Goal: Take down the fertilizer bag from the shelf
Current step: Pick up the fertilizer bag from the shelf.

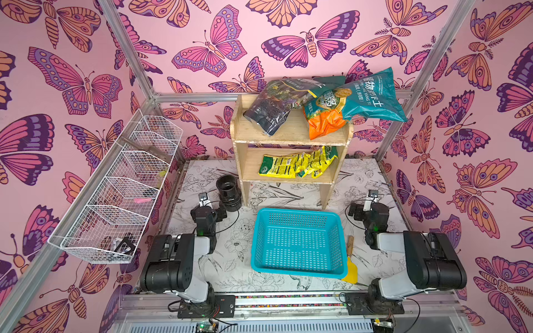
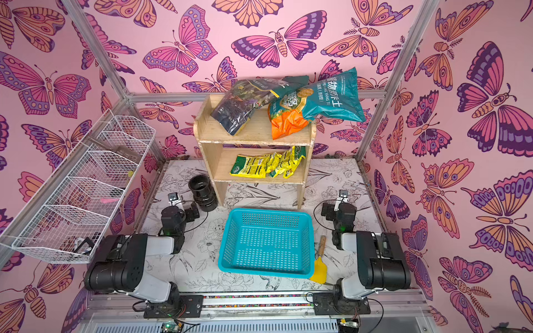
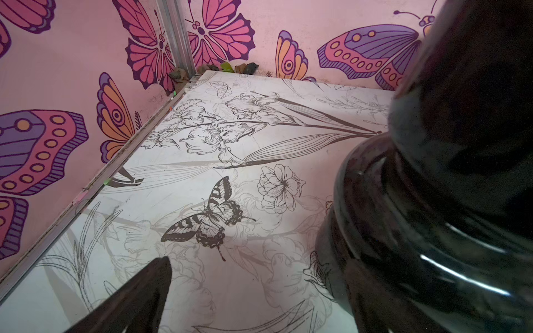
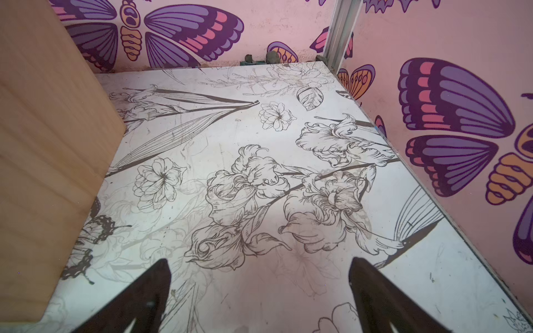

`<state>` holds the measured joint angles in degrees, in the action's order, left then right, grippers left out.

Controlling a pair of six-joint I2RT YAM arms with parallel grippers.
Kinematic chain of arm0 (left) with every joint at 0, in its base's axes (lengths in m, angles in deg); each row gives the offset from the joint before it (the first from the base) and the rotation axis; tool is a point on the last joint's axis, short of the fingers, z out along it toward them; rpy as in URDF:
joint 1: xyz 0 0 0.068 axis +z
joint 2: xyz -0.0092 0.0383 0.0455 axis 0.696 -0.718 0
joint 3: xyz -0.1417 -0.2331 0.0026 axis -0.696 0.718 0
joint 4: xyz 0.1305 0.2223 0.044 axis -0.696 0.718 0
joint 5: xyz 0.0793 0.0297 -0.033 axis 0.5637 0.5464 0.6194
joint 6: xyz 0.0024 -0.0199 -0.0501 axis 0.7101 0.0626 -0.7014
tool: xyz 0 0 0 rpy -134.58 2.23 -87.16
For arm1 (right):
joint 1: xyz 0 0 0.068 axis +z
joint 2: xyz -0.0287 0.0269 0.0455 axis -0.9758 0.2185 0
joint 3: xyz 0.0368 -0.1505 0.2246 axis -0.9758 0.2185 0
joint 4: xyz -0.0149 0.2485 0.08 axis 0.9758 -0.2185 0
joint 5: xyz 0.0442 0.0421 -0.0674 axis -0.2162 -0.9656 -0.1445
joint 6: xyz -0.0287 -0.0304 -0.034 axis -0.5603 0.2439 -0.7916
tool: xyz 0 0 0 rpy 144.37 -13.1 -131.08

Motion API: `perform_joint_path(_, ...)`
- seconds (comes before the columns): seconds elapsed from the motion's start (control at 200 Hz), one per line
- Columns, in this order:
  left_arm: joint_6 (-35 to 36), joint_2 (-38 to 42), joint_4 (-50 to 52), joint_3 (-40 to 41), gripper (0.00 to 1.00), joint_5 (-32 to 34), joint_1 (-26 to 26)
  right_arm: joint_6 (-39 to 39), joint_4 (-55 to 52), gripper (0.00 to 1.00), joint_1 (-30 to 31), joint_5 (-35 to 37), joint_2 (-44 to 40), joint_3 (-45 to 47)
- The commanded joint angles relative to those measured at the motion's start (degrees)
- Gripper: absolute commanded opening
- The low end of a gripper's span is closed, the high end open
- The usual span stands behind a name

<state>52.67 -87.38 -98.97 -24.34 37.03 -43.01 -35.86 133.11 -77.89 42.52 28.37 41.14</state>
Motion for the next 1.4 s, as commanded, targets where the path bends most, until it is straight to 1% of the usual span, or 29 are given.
perform_joint_path(0.0,-0.03,-0.14,0.20,-0.17,1.00,-0.31,0.08,0.39,-0.16,0.99,-0.45,-0.68,-0.44,-0.70)
perform_joint_path(0.441,-0.01,-0.11,0.16,-0.17,1.00,-0.22,0.05,0.40,-0.12,0.99,-0.43,-0.70,-0.43,-0.63)
perform_joint_path(0.491,-0.18,-0.15,0.16,-0.17,1.00,0.59,-0.22,0.39,-0.17,0.99,-0.41,-0.66,-0.43,-0.63)
perform_joint_path(0.551,-0.08,-0.30,0.05,-0.25,1.00,3.58,-1.36,0.35,-0.12,0.99,-0.40,-0.71,-0.46,-0.65)
perform_joint_path(0.611,-0.09,-0.38,-0.45,-0.03,1.00,4.04,-1.49,0.40,-0.14,0.99,-0.45,-0.67,-0.44,-0.63)
perform_joint_path(1.392,-0.17,-0.43,0.04,-0.26,1.00,3.34,-1.19,0.48,-0.78,0.99,-0.58,-1.20,-0.37,-1.15)
